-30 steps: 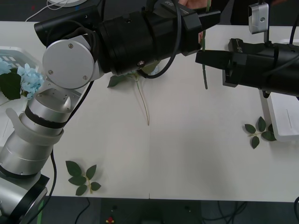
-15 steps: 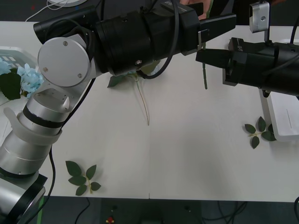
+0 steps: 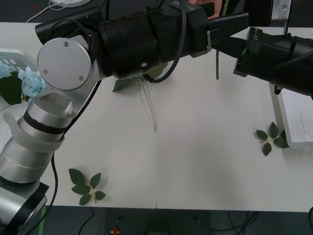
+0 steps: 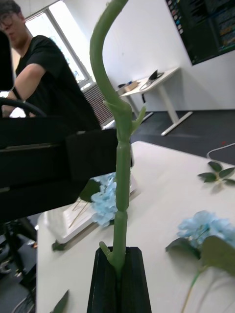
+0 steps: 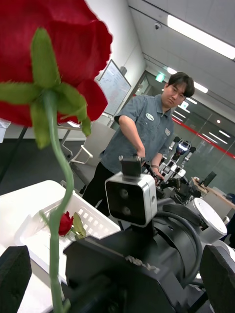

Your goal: Place the red flowers into the right box and the blue flowers into the left box. If a person shows an open palm, hand one flower to the person first, then continue sorting.

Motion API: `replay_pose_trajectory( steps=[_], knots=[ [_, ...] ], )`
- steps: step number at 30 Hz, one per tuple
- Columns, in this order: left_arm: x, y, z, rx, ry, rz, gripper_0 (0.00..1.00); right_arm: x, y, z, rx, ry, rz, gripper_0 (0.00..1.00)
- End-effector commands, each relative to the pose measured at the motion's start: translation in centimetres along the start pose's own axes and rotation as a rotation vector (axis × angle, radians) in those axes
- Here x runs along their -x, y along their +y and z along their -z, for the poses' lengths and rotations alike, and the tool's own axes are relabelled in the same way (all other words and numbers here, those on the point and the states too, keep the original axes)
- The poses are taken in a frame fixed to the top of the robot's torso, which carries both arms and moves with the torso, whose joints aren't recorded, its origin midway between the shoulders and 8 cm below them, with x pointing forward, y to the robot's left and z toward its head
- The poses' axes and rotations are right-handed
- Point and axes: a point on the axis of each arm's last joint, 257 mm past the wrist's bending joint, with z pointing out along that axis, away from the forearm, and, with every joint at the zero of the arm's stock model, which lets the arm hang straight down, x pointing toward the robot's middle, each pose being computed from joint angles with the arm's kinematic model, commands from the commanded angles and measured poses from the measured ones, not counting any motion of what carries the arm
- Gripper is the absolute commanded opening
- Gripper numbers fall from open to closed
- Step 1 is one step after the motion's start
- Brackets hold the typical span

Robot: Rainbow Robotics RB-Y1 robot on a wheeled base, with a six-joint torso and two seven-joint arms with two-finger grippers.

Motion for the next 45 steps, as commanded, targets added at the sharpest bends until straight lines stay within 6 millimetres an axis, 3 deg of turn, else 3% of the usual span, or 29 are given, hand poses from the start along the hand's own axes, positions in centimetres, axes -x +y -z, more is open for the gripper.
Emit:
replay_pose_trajectory(
  steps=[1, 10, 27, 33, 42, 43, 44, 45],
  knots=[
    [-0.2, -0.2, 0.4, -0.002, 0.005, -0.087, 1.0, 3.0, -2.3, 0.4, -0.095, -0.022, 0.138, 0.0],
    [-0.2, -0.2, 0.4, -0.002, 0.005, -0.087, 1.0, 6.7, -8.5, 2.0, -0.352, -0.104, 0.304, 0.0],
    [-0.2, -0.2, 0.4, -0.002, 0.005, -0.087, 1.0, 10.2, -15.8, 1.1, -0.545, -0.135, 0.44, 0.0],
    [-0.2, -0.2, 0.4, -0.002, 0.005, -0.087, 1.0, 10.6, -17.3, 0.5, -0.583, -0.13, 0.467, 0.0],
    [-0.2, -0.2, 0.4, -0.002, 0.005, -0.087, 1.0, 10.5, -17.7, 0.1, -0.593, -0.132, 0.467, 0.0],
    [-0.2, -0.2, 0.4, -0.002, 0.005, -0.087, 1.0, 10.4, -17.7, 0.1, -0.592, -0.13, 0.466, 0.13],
    [-0.2, -0.2, 0.4, -0.002, 0.005, -0.087, 1.0, 10.4, -17.7, 0.1, -0.592, -0.131, 0.465, 0.35],
    [-0.2, -0.2, 0.4, -0.002, 0.005, -0.087, 1.0, 10.6, -17.6, 0.0, -0.591, -0.133, 0.467, 0.78]
  ],
)
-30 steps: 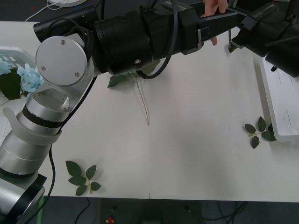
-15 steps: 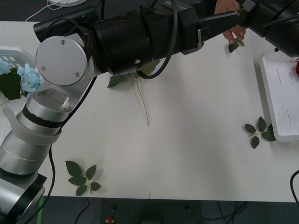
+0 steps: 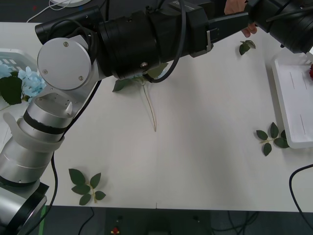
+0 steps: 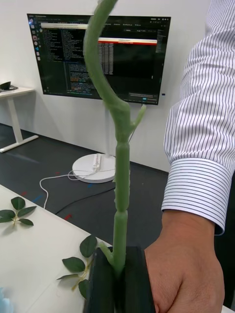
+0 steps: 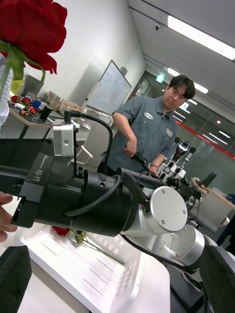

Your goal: Place the red flowers into the right box and the blue flowers into the left box. If a person shows an open palm, hand one flower to the person first, then continue sorting.

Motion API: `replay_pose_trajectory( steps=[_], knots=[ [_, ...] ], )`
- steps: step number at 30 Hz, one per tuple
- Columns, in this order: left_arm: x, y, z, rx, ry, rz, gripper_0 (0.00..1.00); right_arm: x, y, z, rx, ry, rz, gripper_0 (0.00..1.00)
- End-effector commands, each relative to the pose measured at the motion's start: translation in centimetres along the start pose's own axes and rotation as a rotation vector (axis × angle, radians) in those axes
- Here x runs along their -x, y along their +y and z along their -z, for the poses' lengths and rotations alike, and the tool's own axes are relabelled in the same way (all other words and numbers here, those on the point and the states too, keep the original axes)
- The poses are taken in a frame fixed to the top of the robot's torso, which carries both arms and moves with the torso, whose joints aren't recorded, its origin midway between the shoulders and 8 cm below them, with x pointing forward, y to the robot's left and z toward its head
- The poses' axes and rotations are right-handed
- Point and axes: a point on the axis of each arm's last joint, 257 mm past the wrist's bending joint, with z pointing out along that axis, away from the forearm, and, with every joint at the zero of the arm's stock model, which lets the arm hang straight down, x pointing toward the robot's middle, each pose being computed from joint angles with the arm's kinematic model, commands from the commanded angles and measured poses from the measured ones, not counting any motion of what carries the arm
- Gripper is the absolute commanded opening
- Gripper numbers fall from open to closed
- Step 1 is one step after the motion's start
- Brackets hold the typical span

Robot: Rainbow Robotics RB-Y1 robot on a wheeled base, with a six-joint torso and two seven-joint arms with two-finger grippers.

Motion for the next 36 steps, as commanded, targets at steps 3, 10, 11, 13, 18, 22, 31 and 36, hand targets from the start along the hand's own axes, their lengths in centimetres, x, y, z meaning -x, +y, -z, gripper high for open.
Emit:
replay_pose_trajectory(
  steps=[3, 10, 11, 13, 18, 22, 31, 36],
  knots=[
    [-0.3, -0.2, 0.3, -0.003, 0.007, -0.088, 1.0, 2.8, 0.9, -1.1, 0.011, -0.055, 0.02, 1.0],
    [-0.3, -0.2, 0.3, -0.003, 0.007, -0.088, 1.0, 2.8, 1.3, -1.2, 0.015, -0.057, 0.014, 1.0],
    [-0.3, -0.2, 0.3, -0.003, 0.007, -0.088, 1.0, 2.8, 1.3, -1.2, 0.015, -0.057, 0.014, 1.0],
    [-0.3, -0.2, 0.3, -0.003, 0.007, -0.088, 1.0, 2.6, 1.4, -1.2, 0.017, -0.055, 0.012, 1.0],
    [-0.3, -0.2, 0.3, -0.003, 0.007, -0.088, 1.0, 2.3, 2.0, -1.2, 0.042, -0.042, -0.005, 1.0],
    [-0.3, -0.2, 0.3, -0.003, 0.007, -0.088, 1.0, 2.0, 2.9, -0.9, 0.091, -0.02, -0.032, 1.0],
    [-1.3, -0.1, 0.8, -0.011, 0.021, -0.043, 1.0, 1.9, 4.5, 4.2, 0.272, 0.094, -0.01, 1.0],
    [0.5, -0.8, 1.2, -0.051, 0.012, -0.003, 1.0, 1.9, 5.2, 9.1, 0.353, 0.146, -0.013, 1.0]
  ],
)
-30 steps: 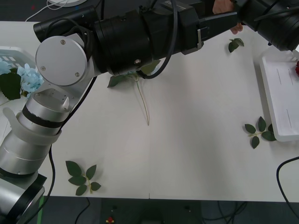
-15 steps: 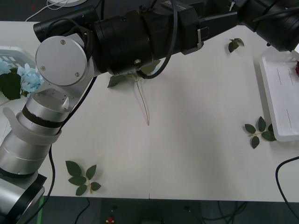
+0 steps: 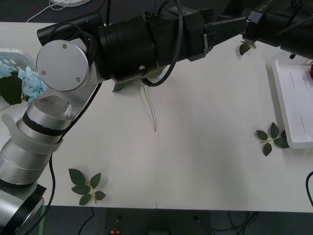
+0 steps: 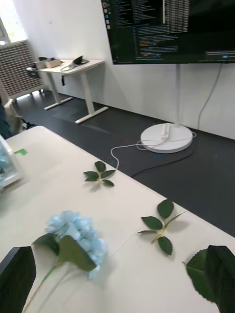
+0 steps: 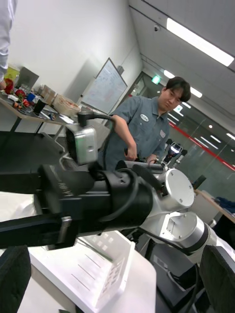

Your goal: Place the red flowers into the right box and the blue flowers into the left box. If a person shows an open palm, hand one flower to the person first, then continue sorting.

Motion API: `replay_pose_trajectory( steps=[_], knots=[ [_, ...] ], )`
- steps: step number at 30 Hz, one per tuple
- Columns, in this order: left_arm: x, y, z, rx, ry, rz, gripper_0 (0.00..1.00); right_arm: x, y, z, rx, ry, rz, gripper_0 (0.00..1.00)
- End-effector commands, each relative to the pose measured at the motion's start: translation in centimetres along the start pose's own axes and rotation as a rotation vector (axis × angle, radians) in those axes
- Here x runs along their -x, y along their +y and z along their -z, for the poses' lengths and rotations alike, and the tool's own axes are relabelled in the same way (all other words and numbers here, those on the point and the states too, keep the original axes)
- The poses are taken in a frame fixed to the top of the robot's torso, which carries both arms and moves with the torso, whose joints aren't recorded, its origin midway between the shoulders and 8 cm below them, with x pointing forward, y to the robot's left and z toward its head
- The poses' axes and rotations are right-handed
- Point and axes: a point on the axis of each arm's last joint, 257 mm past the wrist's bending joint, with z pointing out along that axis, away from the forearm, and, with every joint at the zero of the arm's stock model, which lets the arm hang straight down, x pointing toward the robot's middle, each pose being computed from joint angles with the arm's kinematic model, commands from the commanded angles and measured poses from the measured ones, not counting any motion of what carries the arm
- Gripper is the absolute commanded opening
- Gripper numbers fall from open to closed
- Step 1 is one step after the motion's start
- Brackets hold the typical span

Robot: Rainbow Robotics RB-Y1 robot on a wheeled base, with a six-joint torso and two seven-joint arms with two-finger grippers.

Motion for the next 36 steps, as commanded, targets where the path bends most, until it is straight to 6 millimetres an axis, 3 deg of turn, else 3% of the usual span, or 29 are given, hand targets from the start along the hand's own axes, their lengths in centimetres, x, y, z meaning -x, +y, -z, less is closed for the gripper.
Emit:
replay_pose_trajectory(
  steps=[1, 6, 12, 17, 21, 24, 28, 32, 36],
  knots=[
    [1.6, -0.8, 0.7, -0.033, 0.008, -0.071, 1.0, 1.8, 0.8, 5.6, 0.024, 0.031, 0.091, 1.0],
    [5.3, 0.4, 1.8, 0.011, 0.039, -0.017, 1.0, 0.9, 3.1, 10.2, 0.088, 0.093, 0.091, 1.0],
    [5.8, 2.3, 3.5, 0.105, 0.167, 0.018, 1.0, -0.1, 5.1, 14.3, 0.152, 0.154, 0.093, 1.0],
    [3.3, 4.6, 6.2, 0.282, 0.389, 0.179, 1.0, -0.8, 6.7, 16.7, 0.213, 0.184, 0.085, 1.0],
    [2.0, 6.4, 7.8, 0.545, 0.534, 0.322, 1.0, -1.4, 7.9, 17.6, 0.256, 0.18, 0.122, 1.0],
    [1.6, 7.0, 8.2, 0.701, 0.588, 0.377, 1.0, -1.8, 8.5, 18.1, 0.275, 0.172, 0.128, 1.0],
    [-0.4, 7.9, 8.0, 0.866, 0.626, 0.509, 1.0, -2.4, 9.4, 18.5, 0.298, 0.18, 0.131, 1.0],
    [-4.3, 10.2, 7.8, 1.029, 0.636, 0.589, 1.0, -2.8, 10.4, 18.7, 0.315, 0.19, 0.129, 1.0],
    [-8.0, 13.2, 8.9, 1.164, 0.654, 0.632, 1.0, -3.1, 10.8, 18.8, 0.323, 0.196, 0.126, 1.0]
  ],
)
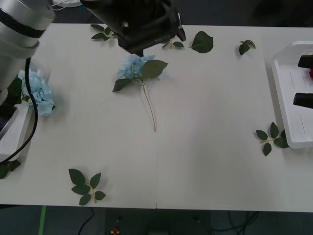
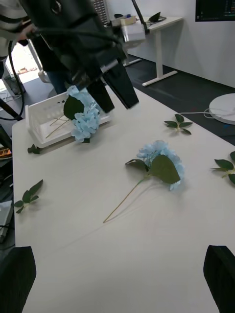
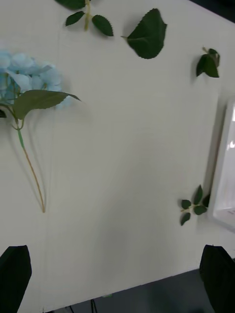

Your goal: Place the red flowers into the right box and the blue flowers into the left box. If a person shows an open palm, hand one flower to the person first, then continue sorting.

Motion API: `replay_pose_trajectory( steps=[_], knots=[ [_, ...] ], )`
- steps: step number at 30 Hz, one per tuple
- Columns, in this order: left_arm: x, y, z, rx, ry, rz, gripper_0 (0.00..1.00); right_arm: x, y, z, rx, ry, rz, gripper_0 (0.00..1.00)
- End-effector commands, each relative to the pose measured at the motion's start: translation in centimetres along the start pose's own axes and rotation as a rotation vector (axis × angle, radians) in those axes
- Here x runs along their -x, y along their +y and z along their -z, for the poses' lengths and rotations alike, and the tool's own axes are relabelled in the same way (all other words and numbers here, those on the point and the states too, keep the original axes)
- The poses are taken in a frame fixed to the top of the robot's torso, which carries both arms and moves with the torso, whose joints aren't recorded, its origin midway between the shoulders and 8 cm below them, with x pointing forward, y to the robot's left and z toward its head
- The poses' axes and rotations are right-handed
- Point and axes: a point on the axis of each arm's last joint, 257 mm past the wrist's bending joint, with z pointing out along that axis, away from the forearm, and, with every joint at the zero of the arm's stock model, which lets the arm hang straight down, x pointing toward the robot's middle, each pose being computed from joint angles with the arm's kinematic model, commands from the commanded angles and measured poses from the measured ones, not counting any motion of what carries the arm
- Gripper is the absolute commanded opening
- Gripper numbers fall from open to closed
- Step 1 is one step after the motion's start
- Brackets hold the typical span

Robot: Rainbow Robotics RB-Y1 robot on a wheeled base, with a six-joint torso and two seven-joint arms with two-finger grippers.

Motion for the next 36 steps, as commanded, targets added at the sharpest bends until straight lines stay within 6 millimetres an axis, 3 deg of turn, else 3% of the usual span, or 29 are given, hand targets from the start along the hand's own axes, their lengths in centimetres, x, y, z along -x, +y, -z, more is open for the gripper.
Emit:
replay_pose_trajectory(
  steps=[1, 7, 13, 21, 30, 36],
  knots=[
    [-0.9, 0.8, -3.6, 0.111, 0.013, 0.048, 1.0, 0.5, 1.1, 0.4, 0.022, 0.042, 0.068, 1.0],
    [-2.3, 3.4, -9.8, 0.157, 0.084, 0.137, 1.0, -0.1, 1.0, 0.6, 0.015, 0.052, 0.049, 1.0],
    [-2.1, 4.8, -14.4, 0.163, 0.036, 0.137, 1.0, -0.1, 1.0, 0.6, 0.015, 0.052, 0.049, 1.0],
    [-2.0, 8.2, -16.5, 0.229, 0.032, 0.152, 1.0, -0.1, 1.0, 0.6, 0.015, 0.052, 0.049, 1.0],
    [-0.1, 9.9, -21.1, 0.192, -0.077, 0.097, 1.0, -0.1, 1.0, 0.6, 0.015, 0.052, 0.049, 1.0],
    [-0.3, 11.1, -22.5, 0.206, -0.09, 0.078, 1.0, -0.1, 1.0, 0.6, 0.015, 0.052, 0.049, 1.0]
  ],
)
